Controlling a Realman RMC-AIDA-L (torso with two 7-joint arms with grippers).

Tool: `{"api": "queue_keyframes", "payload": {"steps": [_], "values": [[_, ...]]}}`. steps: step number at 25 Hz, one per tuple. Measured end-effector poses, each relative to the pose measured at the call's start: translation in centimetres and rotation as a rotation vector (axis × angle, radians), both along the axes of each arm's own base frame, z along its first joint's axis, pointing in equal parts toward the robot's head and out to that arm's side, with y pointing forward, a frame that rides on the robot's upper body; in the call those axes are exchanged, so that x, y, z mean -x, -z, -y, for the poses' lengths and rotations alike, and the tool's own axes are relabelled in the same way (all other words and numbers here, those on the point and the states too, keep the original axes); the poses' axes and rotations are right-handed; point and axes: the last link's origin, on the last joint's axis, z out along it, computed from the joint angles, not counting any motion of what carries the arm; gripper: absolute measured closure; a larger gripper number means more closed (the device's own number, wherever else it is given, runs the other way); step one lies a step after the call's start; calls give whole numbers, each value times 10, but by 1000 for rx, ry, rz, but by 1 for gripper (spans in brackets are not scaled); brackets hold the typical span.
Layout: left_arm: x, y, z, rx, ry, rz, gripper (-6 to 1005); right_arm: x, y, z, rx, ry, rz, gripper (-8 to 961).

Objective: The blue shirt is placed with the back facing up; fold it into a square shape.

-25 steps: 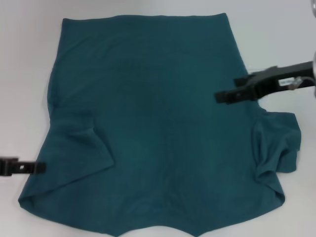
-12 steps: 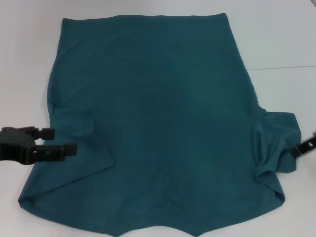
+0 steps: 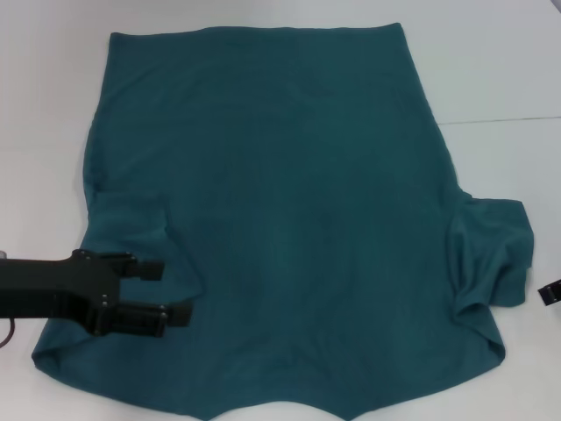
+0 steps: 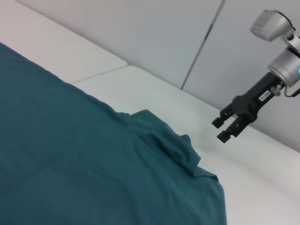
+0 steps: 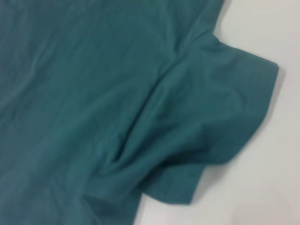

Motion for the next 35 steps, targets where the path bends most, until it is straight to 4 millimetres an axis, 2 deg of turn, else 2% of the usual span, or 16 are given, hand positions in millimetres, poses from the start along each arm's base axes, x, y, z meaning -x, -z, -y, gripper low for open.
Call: {"api": "queue_keyframes", "payload": {"steps": [8,23,34,35], "values": [[-1,10,-2,21,-2,-32,63,-18,22,-6,-18,-6,-50,40],[1,20,-3,37,-23,-53,62,-18,41,-20,-21,-19,-85,42],[-1,22,-6,35,-18,-60,63,-20,44,-22,-23,-15,-81,177],[-1,22,-6,34,-19,-61,63,-21,45,-21,-20,-14,-82,227]]}}
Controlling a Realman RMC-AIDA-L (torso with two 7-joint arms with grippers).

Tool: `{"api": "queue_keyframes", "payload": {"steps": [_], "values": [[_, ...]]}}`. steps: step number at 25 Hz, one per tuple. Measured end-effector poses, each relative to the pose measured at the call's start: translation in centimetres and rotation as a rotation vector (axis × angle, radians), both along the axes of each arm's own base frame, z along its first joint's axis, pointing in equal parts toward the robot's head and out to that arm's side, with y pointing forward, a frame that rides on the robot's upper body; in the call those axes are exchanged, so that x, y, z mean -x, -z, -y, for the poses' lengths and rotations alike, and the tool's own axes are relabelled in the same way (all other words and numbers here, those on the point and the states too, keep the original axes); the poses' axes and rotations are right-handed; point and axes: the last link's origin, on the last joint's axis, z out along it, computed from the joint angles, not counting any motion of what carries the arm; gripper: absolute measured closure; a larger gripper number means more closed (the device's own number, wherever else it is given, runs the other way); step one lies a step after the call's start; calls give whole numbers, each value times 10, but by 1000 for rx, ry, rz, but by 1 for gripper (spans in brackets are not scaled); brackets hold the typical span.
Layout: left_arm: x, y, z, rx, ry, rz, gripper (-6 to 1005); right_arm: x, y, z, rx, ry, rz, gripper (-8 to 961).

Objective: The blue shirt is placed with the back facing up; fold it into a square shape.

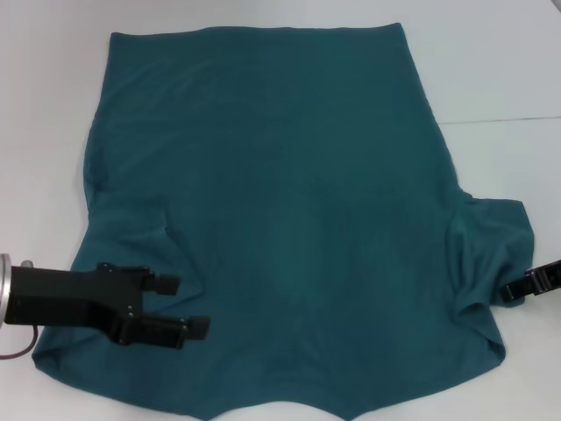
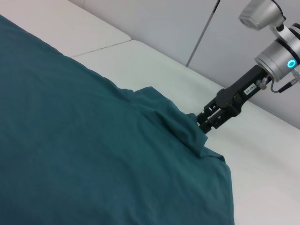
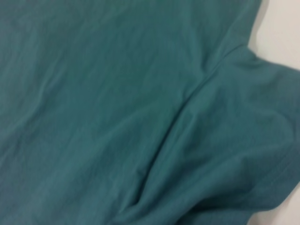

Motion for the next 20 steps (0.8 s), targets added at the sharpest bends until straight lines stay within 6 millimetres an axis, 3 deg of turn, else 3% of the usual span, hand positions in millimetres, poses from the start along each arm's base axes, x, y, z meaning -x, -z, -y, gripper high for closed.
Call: {"api": "queue_keyframes", "payload": {"steps": [3,20], "values": [[0,0,0,-2,-1,0,63,0,1,-1,-2,-2,1,375],[2,1,1,3,-9,2,63,-2,9,-2,8,-3,-9,408]]}}
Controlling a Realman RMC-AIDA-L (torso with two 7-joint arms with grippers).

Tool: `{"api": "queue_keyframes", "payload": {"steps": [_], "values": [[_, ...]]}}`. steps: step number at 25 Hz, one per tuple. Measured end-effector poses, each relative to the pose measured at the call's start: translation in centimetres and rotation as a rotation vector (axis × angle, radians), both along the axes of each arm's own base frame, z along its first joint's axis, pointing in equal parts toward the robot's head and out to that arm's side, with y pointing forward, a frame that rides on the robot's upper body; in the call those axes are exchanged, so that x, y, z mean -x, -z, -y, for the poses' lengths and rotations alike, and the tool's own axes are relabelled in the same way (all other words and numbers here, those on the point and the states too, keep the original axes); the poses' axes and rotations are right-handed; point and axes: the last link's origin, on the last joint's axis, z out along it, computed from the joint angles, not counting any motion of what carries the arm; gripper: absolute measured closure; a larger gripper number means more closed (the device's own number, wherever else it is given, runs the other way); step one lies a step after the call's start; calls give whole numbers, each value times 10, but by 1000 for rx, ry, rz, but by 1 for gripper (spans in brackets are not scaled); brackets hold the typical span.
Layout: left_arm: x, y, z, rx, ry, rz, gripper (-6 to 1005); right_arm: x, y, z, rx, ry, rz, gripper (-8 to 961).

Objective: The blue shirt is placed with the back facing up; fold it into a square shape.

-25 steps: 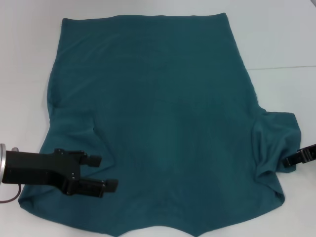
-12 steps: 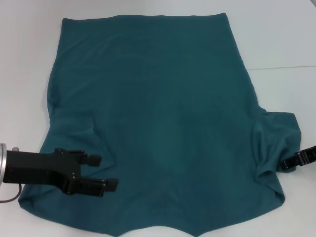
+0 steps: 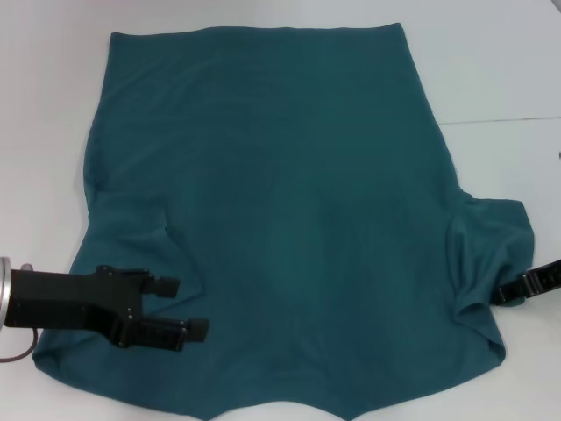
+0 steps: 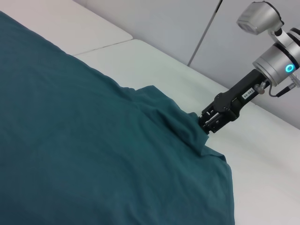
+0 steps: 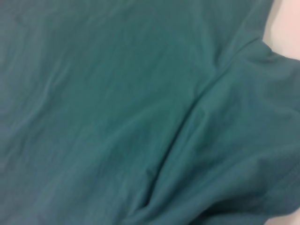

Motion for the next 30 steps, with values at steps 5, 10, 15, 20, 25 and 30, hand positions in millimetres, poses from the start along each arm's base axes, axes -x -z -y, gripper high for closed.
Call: {"api": "queue_keyframes", "payload": {"steps": [5,10,15,20,25,30], "values": [[1,0,1,2,-5,1,63,2,4,0,14,-10,-8,473],[1,-1,1,4,-6,0,62,2,4,0,17,-13,-10,567],[1,0,1,4,-7,1,62,1,3,0,12,-12,-14,687],[1,0,1,3,-8,2,62,2,3,-2,1,-17,-22,879],[1,0,1,2,-10,1,62,7,-3,-4,-27,-39,-65,947],[2,0,1,2,-12,2,62,21,-17,-8,-61,-90,-96,948]]}}
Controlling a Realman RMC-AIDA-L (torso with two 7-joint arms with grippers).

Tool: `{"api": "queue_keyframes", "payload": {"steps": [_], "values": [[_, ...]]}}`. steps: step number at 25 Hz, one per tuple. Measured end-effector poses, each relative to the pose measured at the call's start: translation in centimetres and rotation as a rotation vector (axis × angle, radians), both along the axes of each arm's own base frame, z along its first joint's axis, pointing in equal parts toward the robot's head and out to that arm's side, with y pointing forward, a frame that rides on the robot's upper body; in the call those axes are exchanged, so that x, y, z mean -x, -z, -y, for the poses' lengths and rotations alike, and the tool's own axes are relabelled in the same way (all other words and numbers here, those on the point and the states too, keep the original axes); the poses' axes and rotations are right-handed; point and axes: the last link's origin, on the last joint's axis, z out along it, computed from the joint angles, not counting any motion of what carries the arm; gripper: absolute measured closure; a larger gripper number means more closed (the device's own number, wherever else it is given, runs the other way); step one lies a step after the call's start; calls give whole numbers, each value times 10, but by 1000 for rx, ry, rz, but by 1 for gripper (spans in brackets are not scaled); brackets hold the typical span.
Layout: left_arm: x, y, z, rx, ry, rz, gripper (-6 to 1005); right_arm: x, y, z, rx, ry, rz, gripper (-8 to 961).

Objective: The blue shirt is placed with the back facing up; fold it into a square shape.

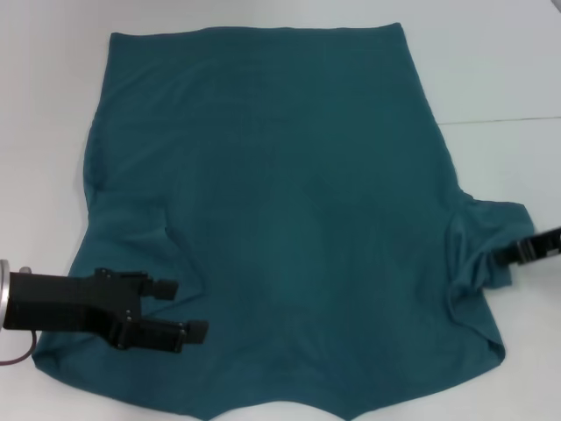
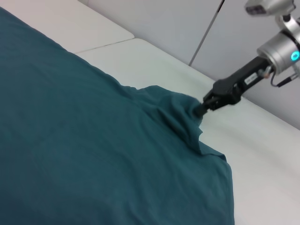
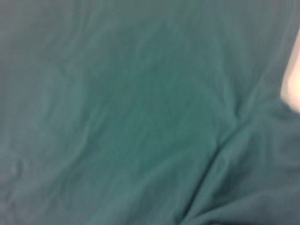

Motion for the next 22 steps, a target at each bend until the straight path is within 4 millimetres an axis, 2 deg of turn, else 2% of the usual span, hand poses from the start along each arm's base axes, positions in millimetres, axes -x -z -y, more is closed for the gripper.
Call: {"api": "queue_keyframes", "payload": {"steps": [5,10,14,18,22], "values": [[0,0,0,0,-1,0,62,28,-17,-4,-42,-83,40,939],[0,-1,0,1,-9,1,62,58,-19,-13,-34,-176,72,918],[0,-1,0,5,-21,2,62,83,-2,-20,33,-268,119,902],[1,-2,1,11,-34,5,63,109,27,-23,143,-372,180,885],[1,-2,2,13,-38,5,63,126,54,-20,266,-447,244,869]]}}
